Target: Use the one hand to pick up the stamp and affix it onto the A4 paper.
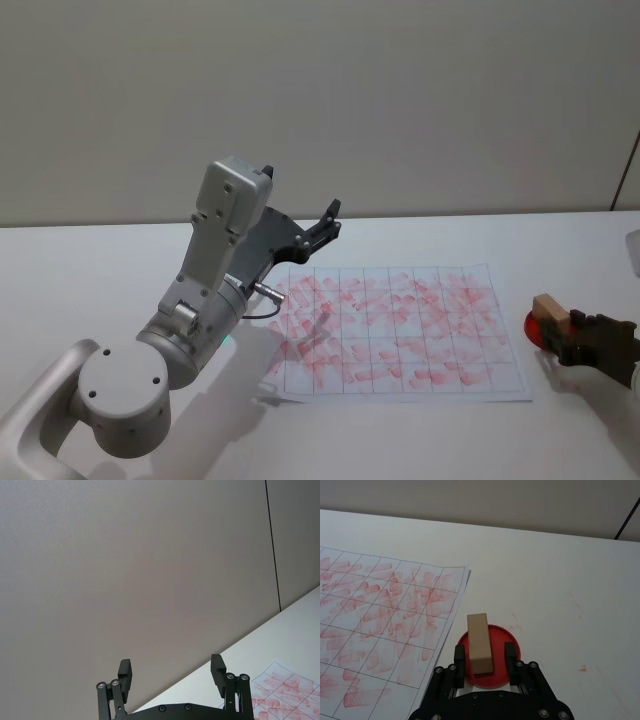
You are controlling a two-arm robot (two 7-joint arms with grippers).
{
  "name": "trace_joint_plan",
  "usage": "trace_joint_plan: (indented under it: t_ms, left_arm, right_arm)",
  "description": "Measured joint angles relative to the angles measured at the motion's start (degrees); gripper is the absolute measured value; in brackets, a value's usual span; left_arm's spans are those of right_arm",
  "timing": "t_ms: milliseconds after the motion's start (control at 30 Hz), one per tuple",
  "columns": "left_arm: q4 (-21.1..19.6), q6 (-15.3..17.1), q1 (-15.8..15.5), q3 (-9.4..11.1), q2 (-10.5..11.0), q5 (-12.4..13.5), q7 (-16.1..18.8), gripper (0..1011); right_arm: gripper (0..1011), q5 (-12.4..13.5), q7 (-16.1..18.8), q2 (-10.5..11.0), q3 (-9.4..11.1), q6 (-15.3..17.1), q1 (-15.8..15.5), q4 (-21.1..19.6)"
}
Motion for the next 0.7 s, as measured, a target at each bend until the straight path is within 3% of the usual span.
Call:
trace_joint_plan:
  t_ms: [500,700]
  left_arm:
    - [0.0,0.0,0.0,0.0,0.0,0.0,0.0,1001]
    - [0.0,0.0,0.0,0.0,0.0,0.0,0.0,1001]
  right_arm:
    - [891,-0.1,0.2,-0.1,0.0,0.4,0.3,0.5]
    - [1003,-0.2,0.2,-0.1,0.0,0.5,0.3,0.6]
